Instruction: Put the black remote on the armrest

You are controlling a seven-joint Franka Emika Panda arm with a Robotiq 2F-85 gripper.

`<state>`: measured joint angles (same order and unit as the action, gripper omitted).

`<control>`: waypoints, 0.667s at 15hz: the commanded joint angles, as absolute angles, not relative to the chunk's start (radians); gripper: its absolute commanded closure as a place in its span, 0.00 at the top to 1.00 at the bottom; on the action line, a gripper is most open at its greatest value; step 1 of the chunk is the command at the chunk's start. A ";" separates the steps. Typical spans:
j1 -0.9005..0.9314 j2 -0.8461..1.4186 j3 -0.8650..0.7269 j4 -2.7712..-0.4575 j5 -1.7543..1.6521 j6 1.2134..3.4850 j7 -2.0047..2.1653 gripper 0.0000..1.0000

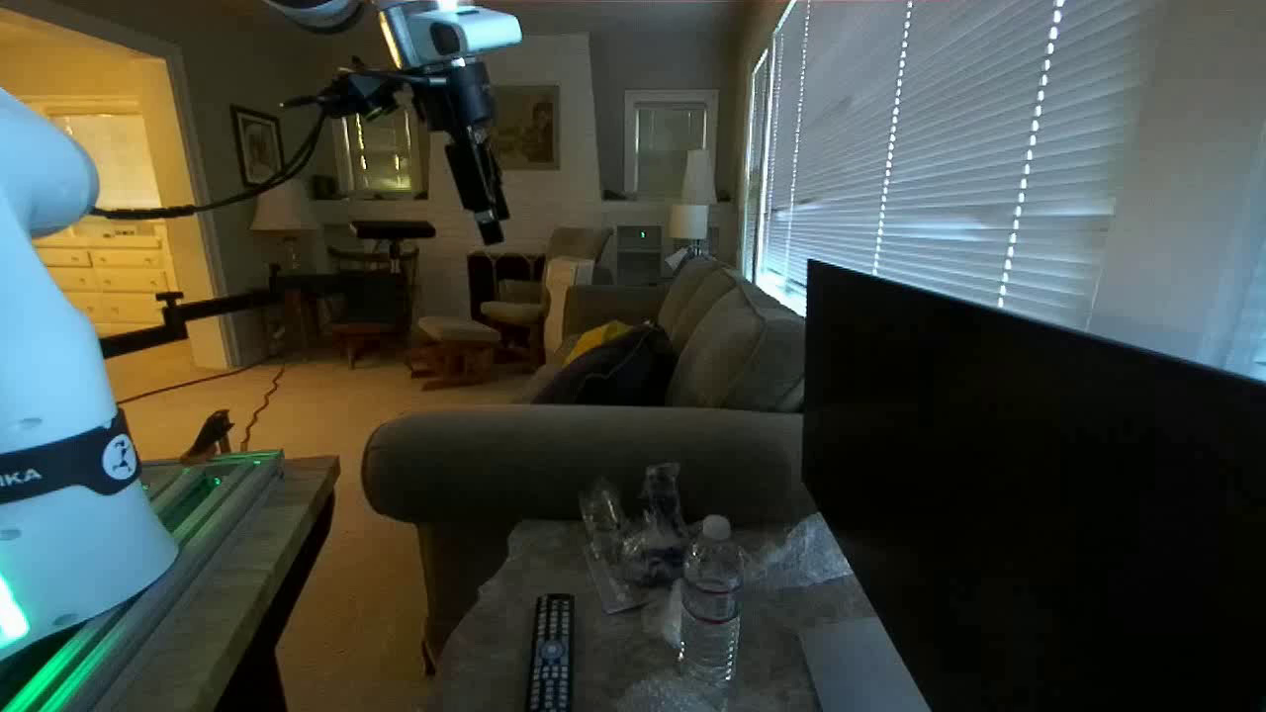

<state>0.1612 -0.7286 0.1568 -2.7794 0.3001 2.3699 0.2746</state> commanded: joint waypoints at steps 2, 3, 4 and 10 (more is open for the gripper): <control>0.161 -0.727 0.156 -2.778 0.299 2.367 0.275 1.00; 0.161 -0.727 0.156 -2.778 0.299 2.367 0.275 1.00; 0.161 -0.726 0.156 -2.778 0.299 2.367 0.275 1.00; 0.082 -0.593 0.160 -2.735 0.303 2.393 0.384 1.00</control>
